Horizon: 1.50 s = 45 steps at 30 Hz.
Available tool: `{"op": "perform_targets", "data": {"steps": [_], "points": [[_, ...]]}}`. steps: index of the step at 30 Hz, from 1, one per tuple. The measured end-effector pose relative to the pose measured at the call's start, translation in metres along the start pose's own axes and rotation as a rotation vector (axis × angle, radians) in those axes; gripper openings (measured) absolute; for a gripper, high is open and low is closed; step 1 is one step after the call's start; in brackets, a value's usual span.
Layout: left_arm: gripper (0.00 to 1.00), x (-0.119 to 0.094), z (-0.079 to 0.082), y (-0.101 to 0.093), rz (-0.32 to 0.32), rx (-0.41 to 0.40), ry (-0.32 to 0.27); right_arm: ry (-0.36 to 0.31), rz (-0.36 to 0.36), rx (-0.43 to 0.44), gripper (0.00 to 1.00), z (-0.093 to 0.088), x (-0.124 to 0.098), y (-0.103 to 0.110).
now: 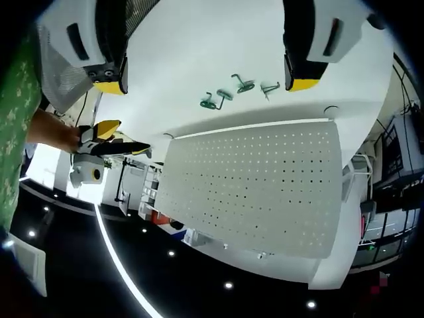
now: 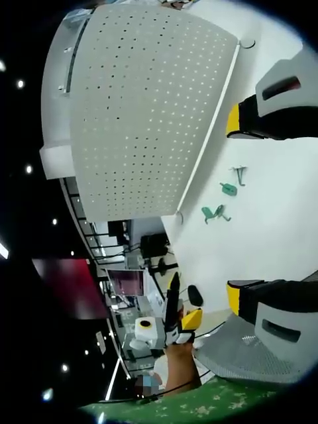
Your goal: Insert the hook assembly into the mounting plate slot until the hook locks in place.
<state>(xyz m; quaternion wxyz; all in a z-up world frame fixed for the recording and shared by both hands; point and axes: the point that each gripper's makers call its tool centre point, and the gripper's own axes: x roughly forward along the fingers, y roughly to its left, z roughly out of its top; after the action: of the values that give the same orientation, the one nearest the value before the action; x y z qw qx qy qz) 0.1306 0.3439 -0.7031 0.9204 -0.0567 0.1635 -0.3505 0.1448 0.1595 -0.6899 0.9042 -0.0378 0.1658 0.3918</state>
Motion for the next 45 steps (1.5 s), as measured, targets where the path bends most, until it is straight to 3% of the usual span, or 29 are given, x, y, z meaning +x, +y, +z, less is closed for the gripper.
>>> {"op": "perform_targets", "data": {"steps": [33,45], "points": [[1.00,0.001,-0.005,-0.001,-0.008,0.002,0.017,0.021,0.006,-0.015,0.86,0.000,0.006,-0.003],[1.00,-0.001,-0.009,0.001,0.000,-0.007,0.023,0.040,-0.017,-0.031,0.64,-0.004,0.023,-0.018]]}}
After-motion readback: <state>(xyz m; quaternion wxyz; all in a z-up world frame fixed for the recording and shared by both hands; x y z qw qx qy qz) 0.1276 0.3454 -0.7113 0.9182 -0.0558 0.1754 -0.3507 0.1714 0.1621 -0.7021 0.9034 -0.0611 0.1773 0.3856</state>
